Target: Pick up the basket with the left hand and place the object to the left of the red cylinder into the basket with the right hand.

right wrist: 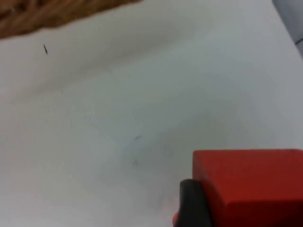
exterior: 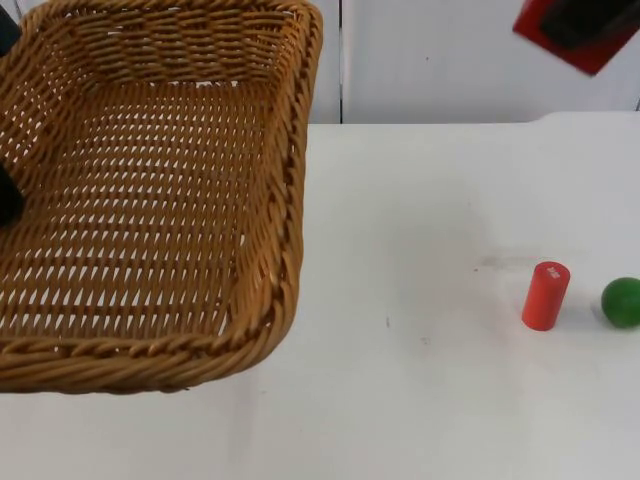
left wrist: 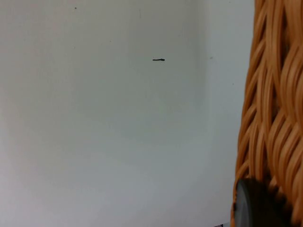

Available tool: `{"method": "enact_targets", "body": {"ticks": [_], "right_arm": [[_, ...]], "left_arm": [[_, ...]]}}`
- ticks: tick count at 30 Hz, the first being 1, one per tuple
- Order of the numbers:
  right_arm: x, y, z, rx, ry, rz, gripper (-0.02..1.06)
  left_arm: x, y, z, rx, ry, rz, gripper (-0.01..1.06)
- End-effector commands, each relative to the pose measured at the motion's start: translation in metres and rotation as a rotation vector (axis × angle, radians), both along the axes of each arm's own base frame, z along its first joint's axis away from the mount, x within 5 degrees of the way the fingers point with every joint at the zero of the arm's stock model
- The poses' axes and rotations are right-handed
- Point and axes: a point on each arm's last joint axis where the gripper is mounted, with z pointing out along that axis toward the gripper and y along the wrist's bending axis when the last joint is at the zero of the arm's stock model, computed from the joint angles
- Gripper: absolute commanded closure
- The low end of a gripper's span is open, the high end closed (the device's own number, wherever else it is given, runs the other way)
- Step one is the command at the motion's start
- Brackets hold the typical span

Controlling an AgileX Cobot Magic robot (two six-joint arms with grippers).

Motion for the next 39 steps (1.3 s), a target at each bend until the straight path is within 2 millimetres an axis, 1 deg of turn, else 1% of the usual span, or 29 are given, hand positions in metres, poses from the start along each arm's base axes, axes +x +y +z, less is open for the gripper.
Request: {"method": "enact_targets", "body": {"ticks": [1,23,28,39], "right_arm": [[-0.0065,-0.0018,0.009,0.056,-0.005,-0.008,1.05],[-0.0072,-0.001,0.0113,0.076,-0.015,-0.008,1.05],[-0.0083,0.0016,0.013,0.115,0.001,-0.008,1.05],[-0.0053,0.0035,0.0165,0.151,-0.041,-0.014,1.05]], "left_arm": [[-0.0009,-0.0037,0.0041,-0.036,-0.009,0.01,1.05],[-0.0009,-0.0037,0.0041,-0.035,-0.013,0.002,1.05],[-0.0009,-0.0037,0.0041,-0.035,-0.013,0.002,1.05],[-0.0009,-0.0037,0.0041,-0.034,-0.015,-0.003,1.05]]}}
